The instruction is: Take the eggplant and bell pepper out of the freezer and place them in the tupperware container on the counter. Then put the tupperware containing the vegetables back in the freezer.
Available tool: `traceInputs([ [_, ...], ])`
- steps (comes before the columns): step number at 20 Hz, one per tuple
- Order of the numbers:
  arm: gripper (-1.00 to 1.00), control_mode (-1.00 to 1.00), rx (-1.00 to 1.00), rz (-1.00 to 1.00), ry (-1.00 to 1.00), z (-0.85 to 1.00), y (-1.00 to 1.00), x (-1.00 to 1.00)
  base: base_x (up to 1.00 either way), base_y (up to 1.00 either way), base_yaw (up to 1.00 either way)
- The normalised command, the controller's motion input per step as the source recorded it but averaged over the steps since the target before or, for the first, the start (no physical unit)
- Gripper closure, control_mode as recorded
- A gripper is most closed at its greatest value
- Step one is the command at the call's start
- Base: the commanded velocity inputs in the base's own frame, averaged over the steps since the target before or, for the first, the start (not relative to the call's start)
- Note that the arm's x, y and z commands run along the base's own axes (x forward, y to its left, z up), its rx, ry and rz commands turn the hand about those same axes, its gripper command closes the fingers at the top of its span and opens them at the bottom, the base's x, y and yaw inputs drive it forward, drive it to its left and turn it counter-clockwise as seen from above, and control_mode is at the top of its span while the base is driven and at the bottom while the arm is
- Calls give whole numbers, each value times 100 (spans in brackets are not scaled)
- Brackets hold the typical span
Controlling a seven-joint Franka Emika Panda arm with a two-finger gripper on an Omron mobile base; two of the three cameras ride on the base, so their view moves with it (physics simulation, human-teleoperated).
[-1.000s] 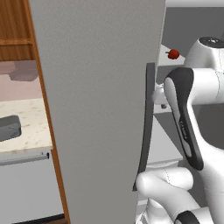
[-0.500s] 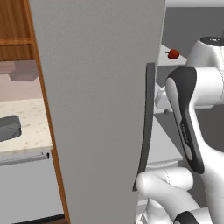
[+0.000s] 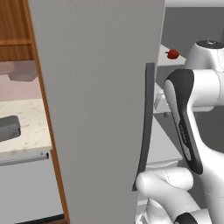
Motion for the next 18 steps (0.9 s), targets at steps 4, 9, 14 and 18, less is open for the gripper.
traceInputs([
  [4, -100, 100, 0, 0, 0, 0, 0, 0, 5, -26, -1],
  [9, -100, 100, 0, 0, 0, 0, 0, 0, 23, -27, 0],
  [14, -100, 100, 0, 0, 0, 0, 0, 0, 42, -29, 0],
  [18, -100, 100, 0, 0, 0, 0, 0, 0, 28, -47, 0],
])
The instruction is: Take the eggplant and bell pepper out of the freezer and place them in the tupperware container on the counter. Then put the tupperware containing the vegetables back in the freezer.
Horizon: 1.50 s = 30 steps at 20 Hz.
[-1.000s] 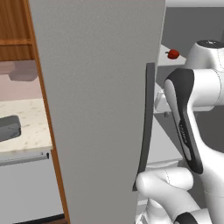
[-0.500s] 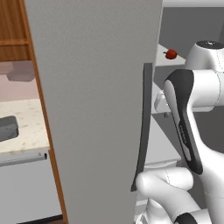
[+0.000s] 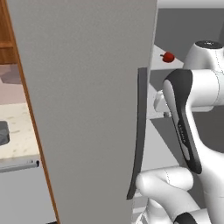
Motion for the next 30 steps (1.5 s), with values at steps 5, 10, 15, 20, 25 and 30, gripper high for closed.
traceInputs([
  [5, -100, 100, 0, 0, 0, 0, 0, 0, 9, -51, 0],
  [10, -100, 100, 0, 0, 0, 0, 0, 0, 38, -28, 0],
  [15, -100, 100, 0, 0, 0, 0, 0, 0, 70, -21, 0],
  [20, -100, 100, 0, 0, 0, 0, 0, 0, 91, -31, 0],
  [25, -100, 100, 0, 0, 0, 0, 0, 0, 23, -28, 0],
  [30, -100, -100, 0, 0, -6, 5, -35, 0, 0, 0, 0],
])
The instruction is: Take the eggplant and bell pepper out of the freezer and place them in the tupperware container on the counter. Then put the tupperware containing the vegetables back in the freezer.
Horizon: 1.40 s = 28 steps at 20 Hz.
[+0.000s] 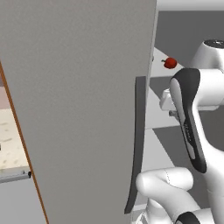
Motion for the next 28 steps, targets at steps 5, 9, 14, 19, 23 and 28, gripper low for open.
traceInputs([
  [5, -100, -100, 0, 0, -19, 28, -35, 1, 0, 0, 0],
  [9, -100, -100, -3, 0, -16, 36, -10, 11, 0, 0, 0],
  [14, -100, -100, -9, 0, -8, 25, -2, 28, 0, 0, 0],
  [19, -100, -100, -8, 0, -3, 20, -17, 45, 0, 0, 0],
  [23, -100, -100, -5, 2, -1, 12, -19, 61, 0, 0, 0],
  [28, -100, -100, -5, 4, 0, 3, -1, 63, 0, 0, 0],
])
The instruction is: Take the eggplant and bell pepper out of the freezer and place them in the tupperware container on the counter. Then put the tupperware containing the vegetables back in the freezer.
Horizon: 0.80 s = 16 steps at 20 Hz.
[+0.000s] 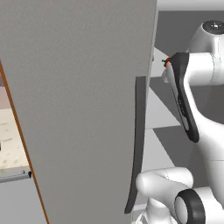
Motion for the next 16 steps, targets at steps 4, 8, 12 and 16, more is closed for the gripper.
traceInputs([
  [4, -100, -100, -7, 3, -3, 9, 0, 54, 0, 0, 0],
  [8, -100, -100, -9, 0, -6, 12, -6, 40, 0, 0, 0],
  [12, -100, -100, -9, 0, -7, 5, -9, 31, 0, 0, 0],
  [16, -100, -100, -5, 1, -6, 0, -16, 38, 0, 0, 0],
])
